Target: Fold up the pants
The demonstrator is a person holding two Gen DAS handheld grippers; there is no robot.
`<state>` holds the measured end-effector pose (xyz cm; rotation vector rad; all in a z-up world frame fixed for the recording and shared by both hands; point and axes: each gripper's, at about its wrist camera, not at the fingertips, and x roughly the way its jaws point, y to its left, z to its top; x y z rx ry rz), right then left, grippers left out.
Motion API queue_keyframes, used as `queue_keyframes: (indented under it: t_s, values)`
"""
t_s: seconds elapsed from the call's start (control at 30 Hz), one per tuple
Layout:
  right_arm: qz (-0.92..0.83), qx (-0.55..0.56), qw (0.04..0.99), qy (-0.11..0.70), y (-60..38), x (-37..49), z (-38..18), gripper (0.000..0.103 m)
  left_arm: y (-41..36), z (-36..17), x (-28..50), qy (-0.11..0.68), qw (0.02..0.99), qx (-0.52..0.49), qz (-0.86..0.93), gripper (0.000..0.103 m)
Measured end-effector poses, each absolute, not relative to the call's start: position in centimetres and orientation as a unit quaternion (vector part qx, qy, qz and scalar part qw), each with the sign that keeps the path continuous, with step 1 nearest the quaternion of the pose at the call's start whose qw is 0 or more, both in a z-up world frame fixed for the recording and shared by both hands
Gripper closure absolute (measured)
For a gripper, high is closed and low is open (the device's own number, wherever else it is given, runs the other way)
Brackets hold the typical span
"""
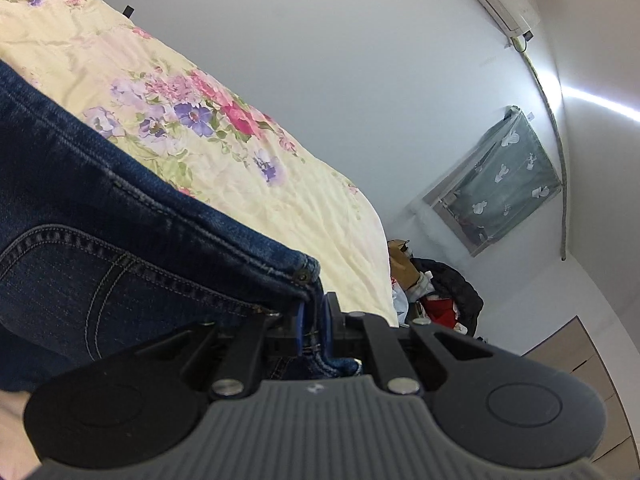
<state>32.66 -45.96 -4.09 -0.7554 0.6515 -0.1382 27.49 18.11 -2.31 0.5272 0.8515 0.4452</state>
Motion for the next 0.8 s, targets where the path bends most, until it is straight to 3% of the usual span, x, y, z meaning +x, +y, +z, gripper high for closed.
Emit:
queue_keyframes:
  t_s: [0.47,0.8]
  values:
    - [-0.052,-0.407,0.808,0.423,-43.5,45.5,-16.9,0.099,18.3,-14.2,39.1,0.486,0.796,0.308,0.187,0.1]
    - [-0.067,-0.411,0.834,0.361,-43.0,45.3,-15.5,0.1,19.5,-11.8,37.9,0.46,0.813,0.302,0.188,0.099]
